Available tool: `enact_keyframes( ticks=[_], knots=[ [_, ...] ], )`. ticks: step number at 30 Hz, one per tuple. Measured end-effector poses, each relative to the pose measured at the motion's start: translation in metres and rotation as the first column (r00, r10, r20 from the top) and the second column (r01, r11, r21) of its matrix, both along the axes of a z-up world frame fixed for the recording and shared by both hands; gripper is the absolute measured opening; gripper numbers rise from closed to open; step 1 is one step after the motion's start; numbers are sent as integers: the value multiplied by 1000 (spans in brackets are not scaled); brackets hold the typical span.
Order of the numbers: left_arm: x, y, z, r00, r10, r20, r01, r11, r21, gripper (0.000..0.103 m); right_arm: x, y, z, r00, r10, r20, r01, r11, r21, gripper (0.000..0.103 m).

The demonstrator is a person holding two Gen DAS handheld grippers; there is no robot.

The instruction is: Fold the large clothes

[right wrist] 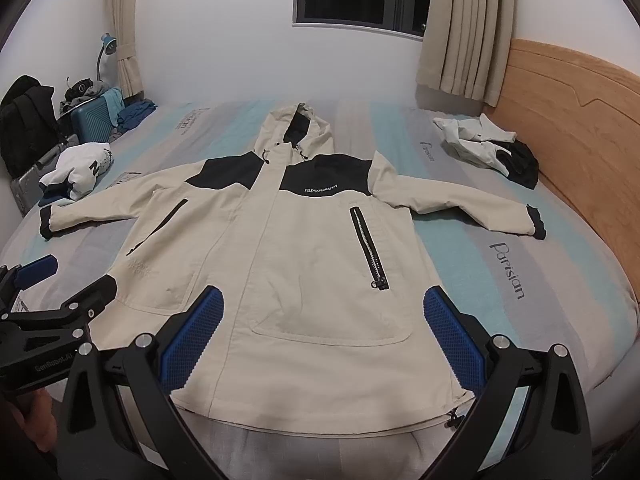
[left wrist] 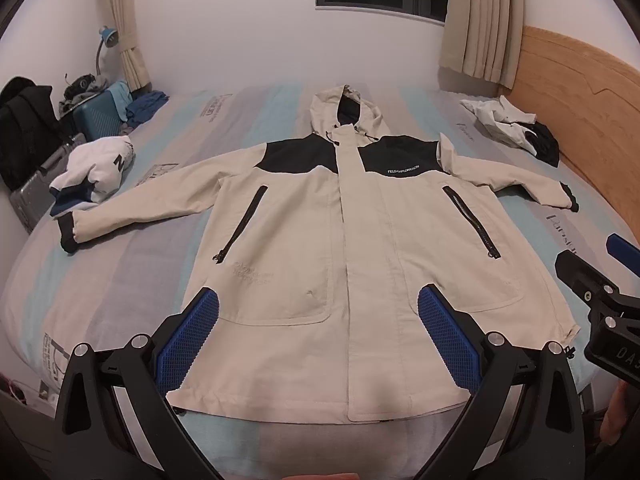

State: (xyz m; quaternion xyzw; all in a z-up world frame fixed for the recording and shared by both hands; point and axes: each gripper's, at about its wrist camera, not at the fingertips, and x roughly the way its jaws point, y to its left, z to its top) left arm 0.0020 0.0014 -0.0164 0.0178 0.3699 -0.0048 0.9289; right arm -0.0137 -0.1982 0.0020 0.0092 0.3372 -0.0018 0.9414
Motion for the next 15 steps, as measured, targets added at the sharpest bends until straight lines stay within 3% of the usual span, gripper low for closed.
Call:
enact_keyframes(
  ticks=[6, 12, 15],
  knots=[
    [26, 8, -15, 1000, -8, 11, 8, 1000, -12, 97, 24, 2, -4, 1000, -14, 4, 14, 1000, -21, 96],
    [87, 13, -40, 1000, 17, 15, -18, 998, 62, 97, 100, 5, -26, 1000, -20, -16, 20, 999, -28, 96],
    [119, 12, -38, 1000, -9, -23, 10, 999, 44, 97, 133, 10, -29, 998, 19, -57, -20, 1000, -14, 96]
  ],
)
